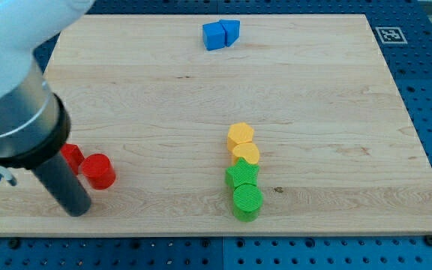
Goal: Slide the red circle horizontal to the red star
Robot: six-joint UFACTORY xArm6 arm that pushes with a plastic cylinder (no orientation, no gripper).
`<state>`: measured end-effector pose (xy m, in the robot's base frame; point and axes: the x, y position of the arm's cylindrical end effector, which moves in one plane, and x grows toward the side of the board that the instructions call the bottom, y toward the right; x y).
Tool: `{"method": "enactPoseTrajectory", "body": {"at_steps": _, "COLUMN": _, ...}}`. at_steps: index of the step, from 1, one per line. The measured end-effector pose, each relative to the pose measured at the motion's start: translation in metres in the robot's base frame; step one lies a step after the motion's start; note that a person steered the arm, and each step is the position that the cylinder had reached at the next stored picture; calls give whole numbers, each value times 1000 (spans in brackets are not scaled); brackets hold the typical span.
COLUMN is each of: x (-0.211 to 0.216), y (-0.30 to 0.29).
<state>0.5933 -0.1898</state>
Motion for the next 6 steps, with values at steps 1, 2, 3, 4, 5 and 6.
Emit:
{"method": "enactPoseTrajectory", "body": {"at_steps": 1, "x": -36, "y": -4}}
{"method": "enactPoseTrajectory", "body": {"at_steps": 2, "x": -49, "y": 24}}
{"method": "enactPoseTrajectory", "body": {"at_steps": 3, "x": -50, "y": 22}}
{"method": "enactPoseTrajectory", "body": {"at_steps": 4, "x": -62, "y": 32}}
{"method": "enactPoseTrajectory", "body": {"at_steps": 5, "x": -52, "y": 45}}
{"method": "enactPoseTrajectory", "body": {"at_steps": 6, "x": -33, "y": 47}}
